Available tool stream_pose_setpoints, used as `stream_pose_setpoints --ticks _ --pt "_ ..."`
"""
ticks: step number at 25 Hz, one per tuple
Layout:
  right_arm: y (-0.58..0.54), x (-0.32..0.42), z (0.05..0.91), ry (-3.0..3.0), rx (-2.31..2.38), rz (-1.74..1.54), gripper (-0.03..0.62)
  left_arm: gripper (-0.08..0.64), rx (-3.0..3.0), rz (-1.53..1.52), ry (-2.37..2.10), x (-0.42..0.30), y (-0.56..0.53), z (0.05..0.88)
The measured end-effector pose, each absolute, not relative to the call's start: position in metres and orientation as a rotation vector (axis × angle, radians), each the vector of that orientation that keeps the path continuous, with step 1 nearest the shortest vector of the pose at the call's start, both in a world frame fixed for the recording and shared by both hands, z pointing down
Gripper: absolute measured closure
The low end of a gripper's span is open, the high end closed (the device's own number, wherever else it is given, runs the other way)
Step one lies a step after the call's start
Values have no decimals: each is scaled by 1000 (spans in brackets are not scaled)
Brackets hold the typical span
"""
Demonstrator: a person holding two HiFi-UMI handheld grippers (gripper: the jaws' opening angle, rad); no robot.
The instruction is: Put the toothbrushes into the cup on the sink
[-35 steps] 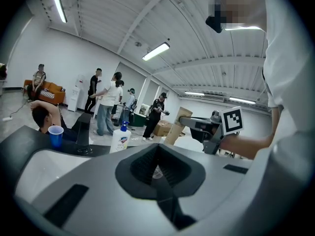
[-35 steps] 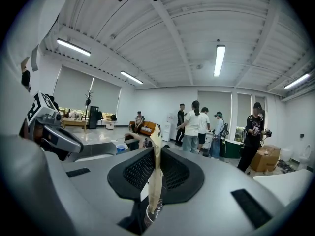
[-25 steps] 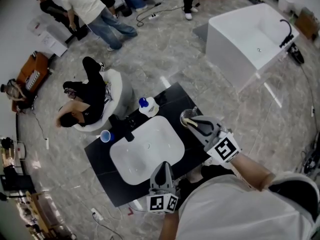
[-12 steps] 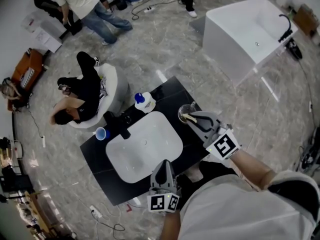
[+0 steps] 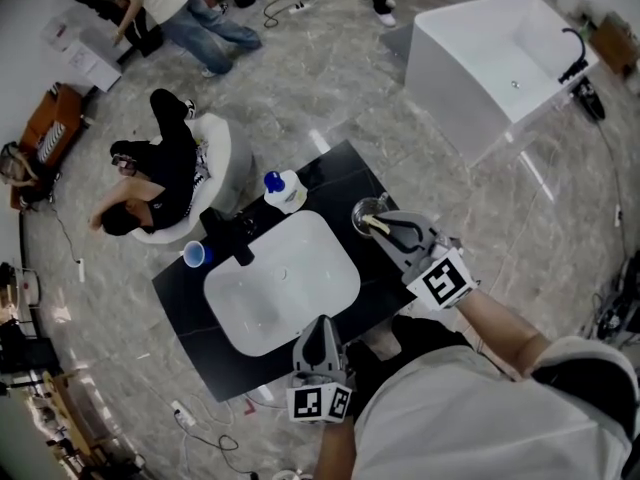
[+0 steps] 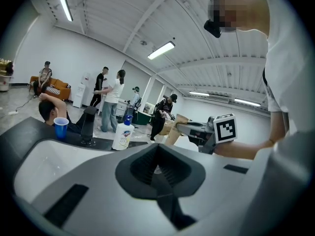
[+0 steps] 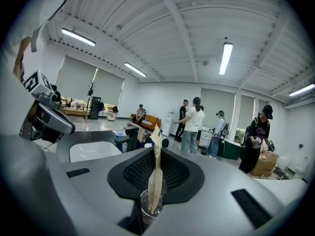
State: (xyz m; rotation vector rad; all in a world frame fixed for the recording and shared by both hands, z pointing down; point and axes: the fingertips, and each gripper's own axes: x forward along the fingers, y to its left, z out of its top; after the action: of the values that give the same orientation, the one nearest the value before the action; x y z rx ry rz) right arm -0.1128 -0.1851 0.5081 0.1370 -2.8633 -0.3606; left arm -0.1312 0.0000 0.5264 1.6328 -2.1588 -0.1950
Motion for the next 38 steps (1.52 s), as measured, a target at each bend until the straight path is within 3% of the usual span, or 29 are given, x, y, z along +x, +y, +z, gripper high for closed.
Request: stream_pose_setpoints --ticks 22,38 --pt "-179 -126 532 -2815 75 -668 531 557 1626 -213 -2243 -121 0 516" --pt "-169 -131 559 -2769 29 -685 531 557 1638 -204 -2163 -115 -10 534"
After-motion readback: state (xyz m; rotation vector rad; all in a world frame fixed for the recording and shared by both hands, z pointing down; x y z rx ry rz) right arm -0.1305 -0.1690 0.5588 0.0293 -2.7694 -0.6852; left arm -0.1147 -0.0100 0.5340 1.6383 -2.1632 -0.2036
